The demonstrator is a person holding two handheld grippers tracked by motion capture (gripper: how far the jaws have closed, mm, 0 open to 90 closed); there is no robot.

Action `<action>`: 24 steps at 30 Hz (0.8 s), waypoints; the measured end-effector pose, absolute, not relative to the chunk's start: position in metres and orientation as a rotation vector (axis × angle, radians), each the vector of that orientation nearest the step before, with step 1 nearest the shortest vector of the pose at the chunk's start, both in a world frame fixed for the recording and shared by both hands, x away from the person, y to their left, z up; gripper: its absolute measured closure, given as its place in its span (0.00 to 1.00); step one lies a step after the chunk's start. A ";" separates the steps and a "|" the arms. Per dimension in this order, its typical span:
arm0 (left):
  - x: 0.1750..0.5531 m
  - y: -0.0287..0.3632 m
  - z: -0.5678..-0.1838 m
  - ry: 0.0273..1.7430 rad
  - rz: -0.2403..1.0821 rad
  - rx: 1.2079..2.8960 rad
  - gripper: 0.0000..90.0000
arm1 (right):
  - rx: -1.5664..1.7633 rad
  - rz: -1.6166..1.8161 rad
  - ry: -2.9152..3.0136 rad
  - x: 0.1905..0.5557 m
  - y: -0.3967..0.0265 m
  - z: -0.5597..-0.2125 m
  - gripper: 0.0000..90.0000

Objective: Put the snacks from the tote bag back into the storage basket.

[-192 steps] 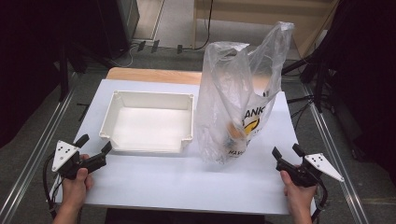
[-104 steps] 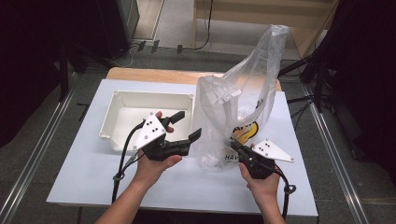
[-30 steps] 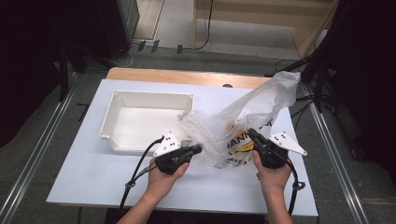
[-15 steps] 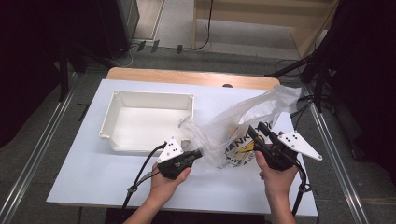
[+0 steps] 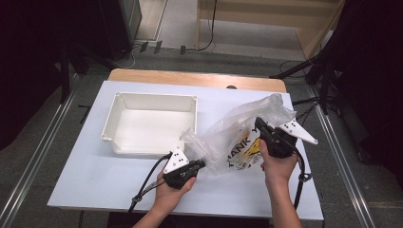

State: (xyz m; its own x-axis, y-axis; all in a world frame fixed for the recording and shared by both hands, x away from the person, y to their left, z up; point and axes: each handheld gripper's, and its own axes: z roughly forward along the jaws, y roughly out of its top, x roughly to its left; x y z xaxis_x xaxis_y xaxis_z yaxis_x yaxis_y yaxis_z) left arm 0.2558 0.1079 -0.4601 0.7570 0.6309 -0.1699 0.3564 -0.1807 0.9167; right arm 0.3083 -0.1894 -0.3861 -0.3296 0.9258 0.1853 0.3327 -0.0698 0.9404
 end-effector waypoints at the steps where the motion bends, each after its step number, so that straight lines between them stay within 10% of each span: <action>1: 0.256 0.108 -0.460 0.770 0.295 1.794 1.00 | 1.363 1.413 1.675 0.312 -0.189 -0.389 1.00; 13: 0.252 0.107 -0.463 0.769 0.325 1.810 1.00 | 1.502 1.316 1.736 0.327 -0.199 -0.434 0.92; 24: 0.249 0.108 -0.464 0.765 0.344 1.805 1.00 | 1.343 1.456 1.595 0.276 -0.218 -0.391 0.39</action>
State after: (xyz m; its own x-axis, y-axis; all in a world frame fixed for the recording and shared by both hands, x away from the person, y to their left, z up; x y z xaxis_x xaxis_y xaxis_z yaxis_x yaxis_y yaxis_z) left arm 0.2494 0.1076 -0.4639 0.7501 0.6483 -0.1307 0.3332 -0.1997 0.9215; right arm 0.2761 -0.2177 -0.3912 -0.3170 0.9273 0.1992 0.2827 -0.1081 0.9531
